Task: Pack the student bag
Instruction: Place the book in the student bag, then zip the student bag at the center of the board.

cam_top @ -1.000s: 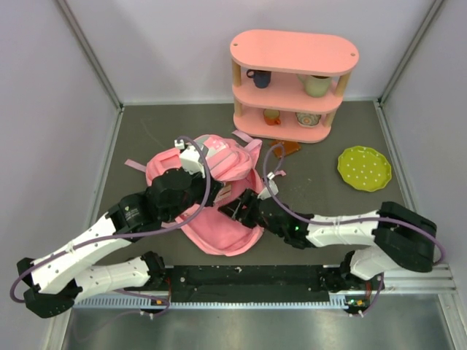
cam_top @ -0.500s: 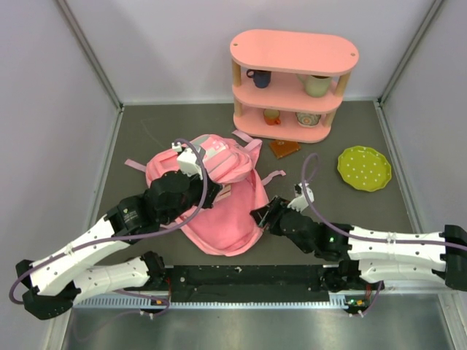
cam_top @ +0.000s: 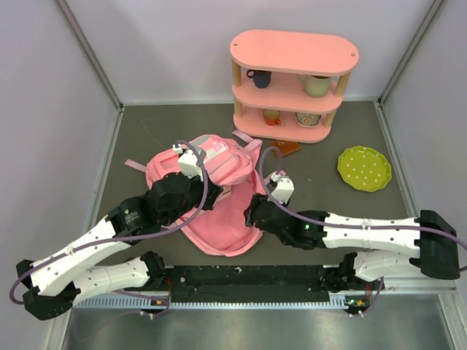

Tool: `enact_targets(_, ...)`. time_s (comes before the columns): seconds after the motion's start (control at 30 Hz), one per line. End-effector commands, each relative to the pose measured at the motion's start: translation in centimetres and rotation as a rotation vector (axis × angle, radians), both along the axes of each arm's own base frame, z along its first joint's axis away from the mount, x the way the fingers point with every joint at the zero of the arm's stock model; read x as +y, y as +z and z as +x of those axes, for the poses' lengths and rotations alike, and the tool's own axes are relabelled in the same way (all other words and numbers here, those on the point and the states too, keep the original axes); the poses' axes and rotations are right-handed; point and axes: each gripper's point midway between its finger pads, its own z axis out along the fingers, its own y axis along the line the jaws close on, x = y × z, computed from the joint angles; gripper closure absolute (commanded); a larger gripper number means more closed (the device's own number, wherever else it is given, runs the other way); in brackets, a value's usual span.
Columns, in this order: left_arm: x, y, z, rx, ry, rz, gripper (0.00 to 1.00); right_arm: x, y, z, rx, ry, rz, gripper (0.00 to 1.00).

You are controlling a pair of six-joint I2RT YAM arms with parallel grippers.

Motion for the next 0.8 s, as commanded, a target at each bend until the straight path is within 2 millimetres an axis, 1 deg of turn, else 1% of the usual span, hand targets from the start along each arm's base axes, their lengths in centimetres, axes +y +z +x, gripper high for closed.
enact_targets(0.0,-0.6,3.2,0.3,-0.064,0.005,-0.128,1.0,0.8,1.8,0.9,-0.037,0.003,-0.129,0.34)
enact_targets(0.03,-0.6,3.2,0.3,-0.063,0.007,-0.129,1.0,0.7,1.8,1.1,-0.037,-0.008,-0.153,0.34)
enact_targets(0.07,-0.5,3.3,0.3,-0.067,0.008,-0.134,1.0,0.6,2.3,1.4,-0.046,-0.023,-0.185,0.34)
enact_targets(0.1,-0.4,3.2,0.3,-0.066,0.011,-0.131,1.0,0.6,1.6,1.6,-0.041,-0.027,-0.221,0.34)
enact_targets(0.13,-0.4,3.2,0.3,-0.067,0.013,-0.132,1.0,0.6,1.4,1.7,-0.038,-0.031,-0.238,0.34)
enact_targets(0.17,-0.3,3.3,0.3,-0.071,0.015,-0.133,1.0,1.0,1.7,1.7,-0.038,-0.03,-0.24,0.35)
enact_targets(0.33,-0.2,3.2,0.3,-0.071,0.018,-0.131,1.0,1.1,-0.6,1.7,-0.003,-0.031,-0.332,0.35)
enact_targets(0.43,-0.2,3.0,0.3,-0.068,0.018,-0.127,1.0,1.1,-2.2,1.5,0.021,-0.036,-0.369,0.36)
enact_targets(0.57,-0.2,2.8,0.4,-0.068,0.021,-0.125,1.0,1.4,-3.7,1.4,0.045,-0.032,-0.4,0.37)
enact_targets(0.67,-0.2,2.7,0.3,-0.068,0.021,-0.124,1.0,1.5,-4.3,1.4,0.05,-0.03,-0.418,0.38)
enact_targets(0.77,-0.1,2.7,0.4,-0.07,0.023,-0.121,1.0,1.3,-4.2,1.6,0.042,-0.041,-0.422,0.41)
